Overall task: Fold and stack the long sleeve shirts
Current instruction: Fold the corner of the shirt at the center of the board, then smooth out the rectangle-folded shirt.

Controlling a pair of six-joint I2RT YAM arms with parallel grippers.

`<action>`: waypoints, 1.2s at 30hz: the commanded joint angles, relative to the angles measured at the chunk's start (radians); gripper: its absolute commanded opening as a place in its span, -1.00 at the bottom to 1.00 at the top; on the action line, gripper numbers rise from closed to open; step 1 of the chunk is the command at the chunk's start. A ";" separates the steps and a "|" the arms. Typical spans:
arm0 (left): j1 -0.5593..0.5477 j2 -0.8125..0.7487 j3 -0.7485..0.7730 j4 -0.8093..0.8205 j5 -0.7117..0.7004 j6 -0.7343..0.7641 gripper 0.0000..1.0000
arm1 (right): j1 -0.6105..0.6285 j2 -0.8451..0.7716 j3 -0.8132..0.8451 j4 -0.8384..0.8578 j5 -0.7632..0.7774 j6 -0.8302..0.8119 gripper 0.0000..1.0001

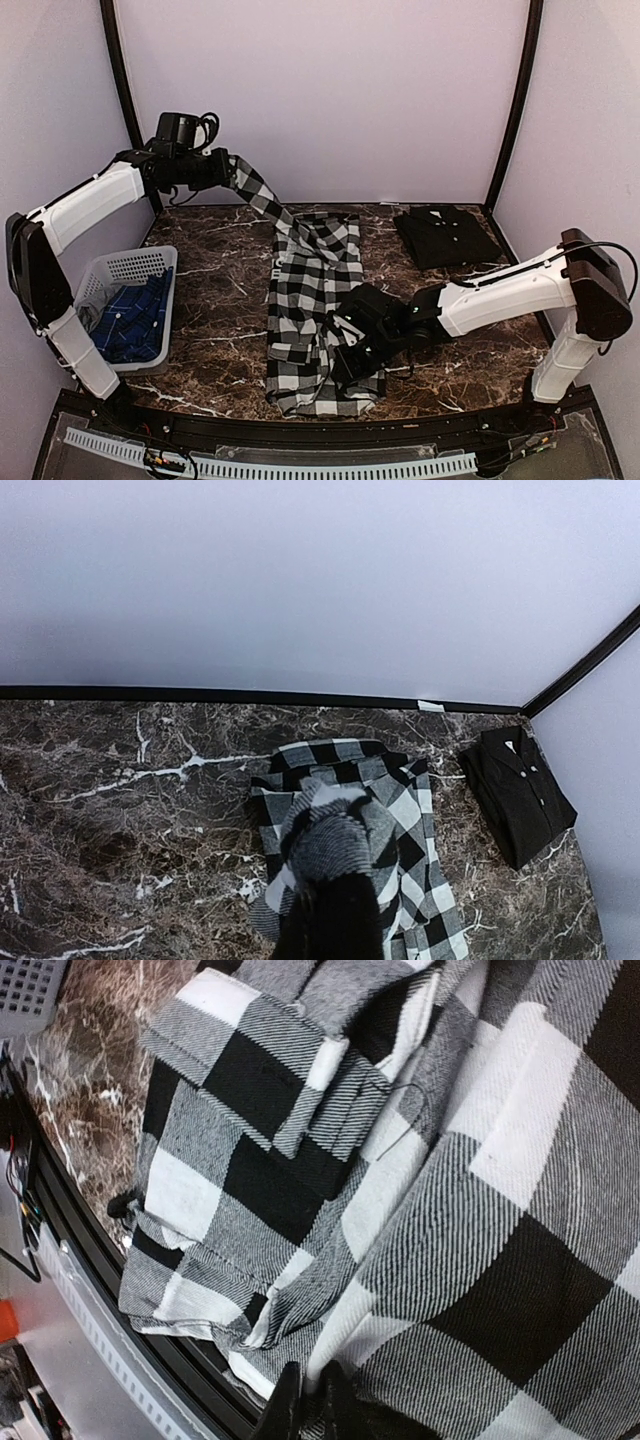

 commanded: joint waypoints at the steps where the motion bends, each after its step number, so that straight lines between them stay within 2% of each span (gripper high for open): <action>1: 0.004 -0.033 -0.050 0.025 0.017 -0.017 -1.00 | 0.013 -0.015 -0.001 0.003 -0.003 -0.002 -0.70; 3: 0.004 -0.034 -0.064 0.027 0.028 -0.021 -0.99 | 0.013 -0.051 0.007 -0.013 0.012 -0.004 -0.49; 5: 0.004 -0.034 -0.075 0.027 0.037 -0.024 -1.00 | 0.011 -0.092 0.017 -0.031 0.042 -0.002 -0.37; 9: 0.004 -0.044 -0.106 0.038 0.045 -0.033 -1.00 | -0.011 -0.137 0.031 -0.021 0.066 -0.010 -0.31; 12: 0.004 -0.056 -0.136 0.052 0.062 -0.043 -1.00 | -0.049 -0.119 0.020 0.037 0.041 0.004 -0.38; 16: 0.004 -0.067 -0.170 0.056 0.082 -0.057 -1.00 | -0.090 -0.093 -0.031 0.141 -0.011 0.041 -0.65; 18: 0.004 -0.074 -0.198 0.061 0.099 -0.065 -1.00 | -0.094 -0.092 -0.071 0.178 -0.024 0.062 -0.70; 29: 0.004 -0.118 -0.356 0.098 0.162 -0.094 -1.00 | -0.097 -0.143 -0.367 0.309 -0.059 0.184 -0.72; 36: -0.003 -0.142 -0.394 0.158 0.304 -0.039 -0.99 | -0.095 -0.214 -0.337 0.250 -0.049 0.169 -0.69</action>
